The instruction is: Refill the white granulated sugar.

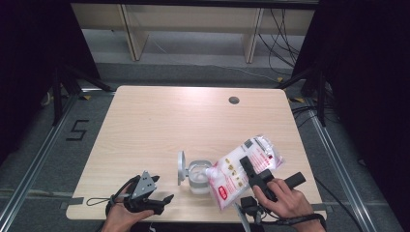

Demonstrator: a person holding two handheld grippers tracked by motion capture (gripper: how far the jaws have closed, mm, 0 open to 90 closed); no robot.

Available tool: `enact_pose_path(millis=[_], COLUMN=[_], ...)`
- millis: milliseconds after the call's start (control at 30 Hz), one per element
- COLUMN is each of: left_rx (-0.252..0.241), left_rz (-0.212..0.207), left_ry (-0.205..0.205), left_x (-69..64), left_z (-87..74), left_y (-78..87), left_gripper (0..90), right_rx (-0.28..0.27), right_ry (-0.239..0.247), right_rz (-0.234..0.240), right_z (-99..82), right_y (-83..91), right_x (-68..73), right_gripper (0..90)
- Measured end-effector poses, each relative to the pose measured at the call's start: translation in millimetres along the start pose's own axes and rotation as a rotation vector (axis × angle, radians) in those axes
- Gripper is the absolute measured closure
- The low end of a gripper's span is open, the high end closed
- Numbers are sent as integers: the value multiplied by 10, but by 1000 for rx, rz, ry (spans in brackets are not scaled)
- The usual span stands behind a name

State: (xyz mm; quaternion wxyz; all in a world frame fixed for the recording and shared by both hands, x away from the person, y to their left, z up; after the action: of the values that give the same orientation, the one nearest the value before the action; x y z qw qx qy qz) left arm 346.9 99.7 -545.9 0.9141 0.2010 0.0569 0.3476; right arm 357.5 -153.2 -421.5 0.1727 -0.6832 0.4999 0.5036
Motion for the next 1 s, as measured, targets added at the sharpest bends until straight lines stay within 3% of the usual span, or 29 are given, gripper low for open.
enact_pose_path(millis=[133,200,267,400,500,533,567,800,1000], left_rx=[-1,-2,-1,-1,1,-8,-7,12,-7], left_rz=[2,2,3,3,6,13,11,13,12], left_ry=[-2,0,0,1,-2,8,13,-17,7], left_x=[1,1,0,-1,10,13,8,34,12], left_z=[2,2,2,0,0,4,2,-10,4], left_y=[3,1,2,1,5,-5,-4,12,-6], left_gripper=[210,210,209,210,209,210,210,210,209], right_rx=[-6,4,-7,-11,4,-9,-11,-9,-11], right_ry=[6,-18,8,13,-26,9,12,4,5], right_rz=[1,-3,-1,-1,-6,-3,-2,-1,-4], right_z=[5,5,14,19,9,9,9,3,4], right_y=[-3,5,-5,-8,11,0,-2,-2,3], right_x=[-6,11,-9,-13,13,-14,-16,-8,-17], right_gripper=[718,719,719,722,724,725,725,729,730])
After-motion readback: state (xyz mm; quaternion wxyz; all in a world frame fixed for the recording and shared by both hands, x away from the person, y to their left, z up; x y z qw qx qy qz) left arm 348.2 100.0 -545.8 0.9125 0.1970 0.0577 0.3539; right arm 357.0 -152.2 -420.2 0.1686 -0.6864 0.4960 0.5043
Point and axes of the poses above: each handheld gripper's, and its own axes: y roughly backward along the jaws, z roughly out of its top, x roughly to its left, the point moved 10 cm from there along -y, roughly forward along the jaws, and after that the axes turned 13 degrees about -x, right-handed, at the moved point
